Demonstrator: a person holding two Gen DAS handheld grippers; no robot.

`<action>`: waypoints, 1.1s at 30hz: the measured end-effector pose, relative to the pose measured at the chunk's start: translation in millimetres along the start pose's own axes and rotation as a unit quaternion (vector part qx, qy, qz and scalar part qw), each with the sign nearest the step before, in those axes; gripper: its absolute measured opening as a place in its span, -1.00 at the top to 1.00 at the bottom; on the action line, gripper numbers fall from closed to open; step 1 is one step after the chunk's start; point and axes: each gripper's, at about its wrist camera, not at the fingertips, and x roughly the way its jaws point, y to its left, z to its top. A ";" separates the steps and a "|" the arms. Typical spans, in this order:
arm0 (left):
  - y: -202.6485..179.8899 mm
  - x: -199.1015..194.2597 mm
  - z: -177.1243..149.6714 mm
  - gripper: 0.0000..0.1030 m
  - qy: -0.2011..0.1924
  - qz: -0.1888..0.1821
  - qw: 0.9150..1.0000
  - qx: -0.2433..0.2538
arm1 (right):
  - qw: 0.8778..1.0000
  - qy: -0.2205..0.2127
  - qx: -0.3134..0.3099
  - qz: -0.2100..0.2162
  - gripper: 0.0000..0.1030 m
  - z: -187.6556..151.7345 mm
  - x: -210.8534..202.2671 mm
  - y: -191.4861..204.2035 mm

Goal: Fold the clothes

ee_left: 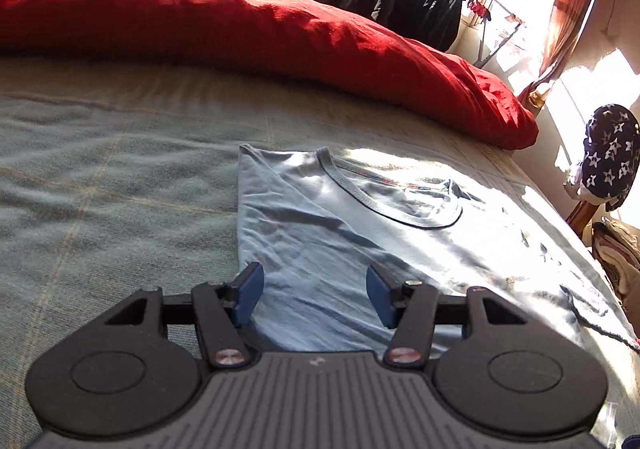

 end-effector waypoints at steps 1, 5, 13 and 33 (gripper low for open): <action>6.5 -1.5 -4.5 0.01 0.000 0.002 1.000 0.000 | 1.000 -0.001 -0.005 0.002 -1.00 0.8 -0.3 -1.4; 10.5 -25.2 -3.9 0.02 0.004 0.024 0.999 0.022 | 1.000 -0.002 -0.018 0.013 -1.00 10.2 6.3 -10.6; -35.9 -7.6 29.3 -0.13 0.007 -0.027 0.996 0.082 | 0.999 -0.003 -0.002 0.053 -1.00 45.5 56.4 -29.4; -94.2 27.3 16.3 -0.23 0.038 -0.015 0.984 0.173 | 0.999 0.002 0.033 0.043 -1.00 4.1 32.4 -44.9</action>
